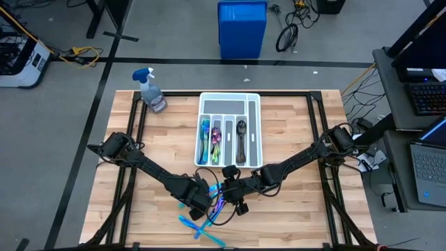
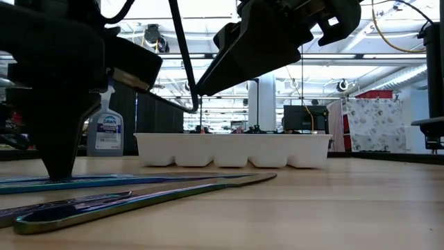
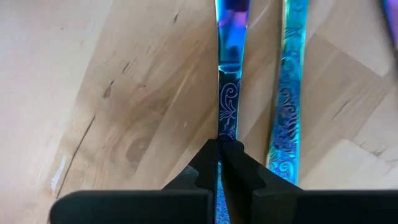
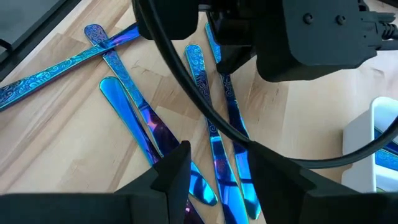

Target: Sort silverware

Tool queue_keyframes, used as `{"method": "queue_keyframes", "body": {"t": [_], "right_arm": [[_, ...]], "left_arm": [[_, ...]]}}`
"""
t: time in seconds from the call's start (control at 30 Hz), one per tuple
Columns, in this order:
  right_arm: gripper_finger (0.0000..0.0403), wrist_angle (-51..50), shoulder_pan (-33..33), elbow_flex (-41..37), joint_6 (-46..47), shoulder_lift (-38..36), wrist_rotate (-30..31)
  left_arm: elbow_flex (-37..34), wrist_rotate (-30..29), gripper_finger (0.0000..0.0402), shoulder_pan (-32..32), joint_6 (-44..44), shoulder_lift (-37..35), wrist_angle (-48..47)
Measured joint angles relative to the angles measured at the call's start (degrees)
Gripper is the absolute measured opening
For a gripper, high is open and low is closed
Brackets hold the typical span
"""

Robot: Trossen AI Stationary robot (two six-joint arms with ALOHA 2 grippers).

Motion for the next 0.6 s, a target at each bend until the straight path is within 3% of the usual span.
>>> {"method": "queue_keyframes", "body": {"t": [0.6], "right_arm": [[0.0141,0.0,0.0,0.0,0.0,0.0,0.0]], "left_arm": [[1.9,0.4,0.0,0.0,-0.2,0.0,-0.2]]}}
